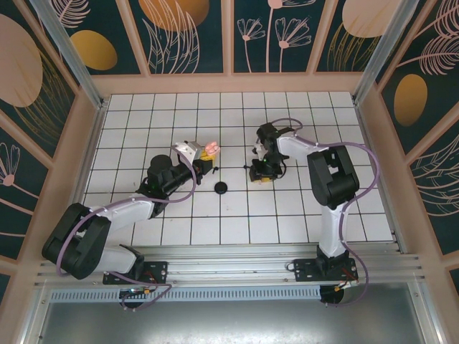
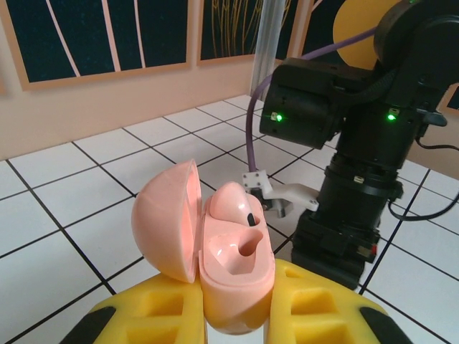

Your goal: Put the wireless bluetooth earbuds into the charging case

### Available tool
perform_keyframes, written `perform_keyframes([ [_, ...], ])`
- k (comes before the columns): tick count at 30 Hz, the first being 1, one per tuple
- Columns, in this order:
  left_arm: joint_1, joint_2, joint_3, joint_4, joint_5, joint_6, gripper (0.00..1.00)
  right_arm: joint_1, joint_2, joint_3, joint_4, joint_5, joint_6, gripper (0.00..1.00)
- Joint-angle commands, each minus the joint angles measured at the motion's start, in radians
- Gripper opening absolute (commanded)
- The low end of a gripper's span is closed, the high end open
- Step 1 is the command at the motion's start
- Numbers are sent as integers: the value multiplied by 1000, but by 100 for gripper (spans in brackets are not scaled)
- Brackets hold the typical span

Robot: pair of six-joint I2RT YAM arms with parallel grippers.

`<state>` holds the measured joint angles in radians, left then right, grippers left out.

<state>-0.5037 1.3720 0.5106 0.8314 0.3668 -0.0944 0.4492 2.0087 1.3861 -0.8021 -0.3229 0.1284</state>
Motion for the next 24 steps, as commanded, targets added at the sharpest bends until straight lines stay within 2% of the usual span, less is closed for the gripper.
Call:
perform_keyframes([
  [1, 5, 11, 26, 9, 19, 15, 15, 15, -67, -28, -18, -75, 33, 38],
  [4, 5, 9, 26, 8, 25, 12, 15, 18, -88, -2, -37, -58, 57, 38],
  [8, 5, 0, 22, 6, 28, 12, 15, 16, -89, 102, -147, 120, 147, 38],
  [10, 6, -6, 21, 4, 24, 14, 15, 16, -82, 137, -174, 148, 186, 38],
  [15, 6, -13, 22, -4, 27, 22, 15, 25, -50, 160, -181, 157, 237, 37],
  [24, 6, -24, 19, -16, 20, 34, 15, 35, -16, 71, -106, 104, 283, 37],
])
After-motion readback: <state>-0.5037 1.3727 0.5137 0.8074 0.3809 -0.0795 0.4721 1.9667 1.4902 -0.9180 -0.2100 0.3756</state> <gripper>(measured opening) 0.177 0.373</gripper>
